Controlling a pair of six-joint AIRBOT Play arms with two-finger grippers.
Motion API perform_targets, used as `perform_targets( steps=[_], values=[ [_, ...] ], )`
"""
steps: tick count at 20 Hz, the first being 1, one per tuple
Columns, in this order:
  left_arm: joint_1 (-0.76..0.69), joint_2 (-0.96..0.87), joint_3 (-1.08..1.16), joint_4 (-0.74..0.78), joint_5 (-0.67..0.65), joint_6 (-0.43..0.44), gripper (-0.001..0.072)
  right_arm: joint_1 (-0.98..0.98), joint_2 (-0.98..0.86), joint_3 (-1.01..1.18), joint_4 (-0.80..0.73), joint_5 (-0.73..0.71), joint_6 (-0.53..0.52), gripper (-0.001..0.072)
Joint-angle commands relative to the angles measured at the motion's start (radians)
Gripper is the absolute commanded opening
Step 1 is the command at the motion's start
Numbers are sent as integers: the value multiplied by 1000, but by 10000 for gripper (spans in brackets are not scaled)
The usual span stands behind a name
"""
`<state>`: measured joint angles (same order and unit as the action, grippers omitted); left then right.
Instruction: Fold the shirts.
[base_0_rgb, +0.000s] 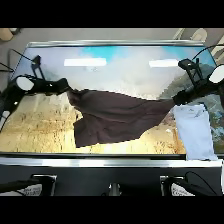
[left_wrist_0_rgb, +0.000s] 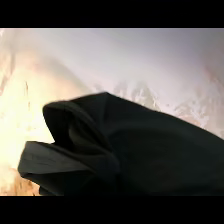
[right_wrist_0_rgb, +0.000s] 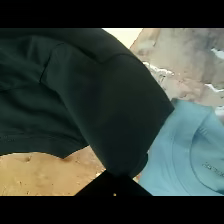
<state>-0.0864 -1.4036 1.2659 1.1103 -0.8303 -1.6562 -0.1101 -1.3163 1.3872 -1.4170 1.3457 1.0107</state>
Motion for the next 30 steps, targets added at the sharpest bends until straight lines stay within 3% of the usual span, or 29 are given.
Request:
perform_targets(
  steps=[1, 2, 3, 4, 5, 6, 7, 8, 9, 16, 25, 27, 29, 30],
  values=[
    [4, -116, 56, -52, -187, 85, 564, 0, -43, -14, 3, 19, -14, 18],
    [27, -112, 82, -41, -271, 119, 719, 0, -43, -14, 1, 23, -14, 18],
    [59, -110, 117, 5, -389, 132, 707, 0, -43, -14, 0, 29, -23, 18],
    [86, -101, 138, 106, -485, 127, 546, 0, -43, -14, 0, 38, -33, 18],
    [111, -87, 140, 246, -569, 77, 446, 0, -43, -14, 0, 50, -36, 18],
    [131, -71, 127, 346, -634, 26, 448, 0, -43, -14, 1, 60, -36, 18],
    [151, -48, 92, 391, -670, 22, 496, 0, -43, -14, 2, 67, -36, 18],
    [164, -21, 40, 392, -670, 14, 602, 0, -43, -14, 5, 70, -36, 18],
    [168, 10, -31, 385, -650, -9, 643, 0, -43, -14, 10, 69, -36, 18],
    [7, 101, -503, -8, -398, 82, 642, 0, -43, -14, 23, 75, -36, 18],
    [-165, 71, -557, -116, -219, 86, 585, 0, -43, -14, 45, 81, -36, 19],
    [-160, 68, -554, -116, -208, 90, 23, 0, -42, -14, 53, 89, -36, 20],
    [-148, 90, -508, -117, -225, 175, 26, 0, -25, -10, 56, 87, -60, 20],
    [-146, 136, -456, -121, -226, 283, 26, 0, 2, 0, 56, 70, -63, 20]
  ],
)
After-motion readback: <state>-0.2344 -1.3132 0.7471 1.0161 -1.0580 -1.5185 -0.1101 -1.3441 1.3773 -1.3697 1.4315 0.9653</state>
